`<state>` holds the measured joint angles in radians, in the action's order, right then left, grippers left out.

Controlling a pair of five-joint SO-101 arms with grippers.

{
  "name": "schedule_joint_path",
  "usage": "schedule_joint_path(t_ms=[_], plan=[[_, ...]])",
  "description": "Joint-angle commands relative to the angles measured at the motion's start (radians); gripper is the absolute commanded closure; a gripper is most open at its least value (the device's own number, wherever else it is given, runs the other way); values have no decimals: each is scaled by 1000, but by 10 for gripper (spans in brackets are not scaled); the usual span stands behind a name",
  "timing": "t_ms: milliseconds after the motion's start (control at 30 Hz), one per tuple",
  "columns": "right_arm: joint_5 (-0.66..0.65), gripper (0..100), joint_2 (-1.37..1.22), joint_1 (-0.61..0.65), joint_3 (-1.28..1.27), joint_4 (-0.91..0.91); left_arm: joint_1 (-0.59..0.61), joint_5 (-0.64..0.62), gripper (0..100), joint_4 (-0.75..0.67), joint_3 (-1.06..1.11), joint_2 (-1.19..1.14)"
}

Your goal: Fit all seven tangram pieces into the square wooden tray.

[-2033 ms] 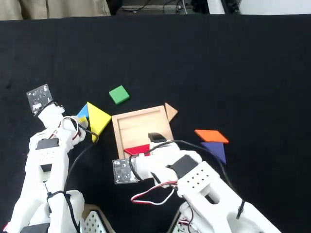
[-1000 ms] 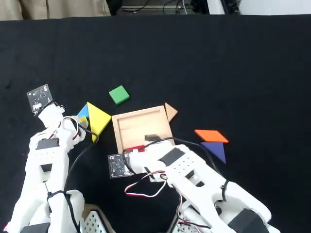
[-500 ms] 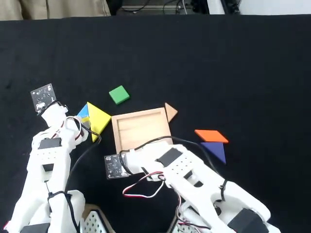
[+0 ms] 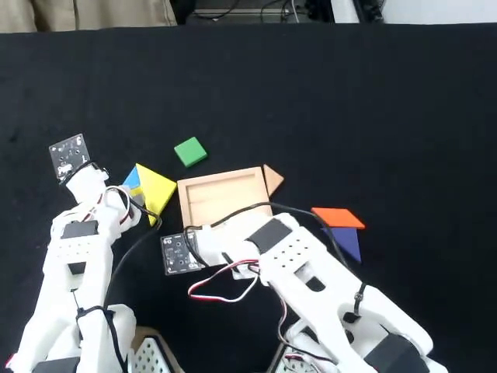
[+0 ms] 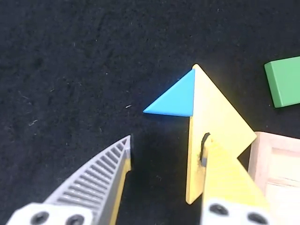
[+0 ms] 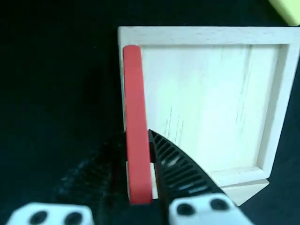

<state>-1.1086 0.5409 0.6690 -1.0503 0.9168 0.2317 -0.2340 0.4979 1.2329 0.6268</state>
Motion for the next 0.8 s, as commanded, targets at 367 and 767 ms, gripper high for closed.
schedule_joint_path(t_ms=[367,767], plan=[[-14,987,-7,-20,62,-38,-13,3,755,-14,-53,3],[-14,986,-7,-23,64,-60,-13,3,755,-14,-53,3]])
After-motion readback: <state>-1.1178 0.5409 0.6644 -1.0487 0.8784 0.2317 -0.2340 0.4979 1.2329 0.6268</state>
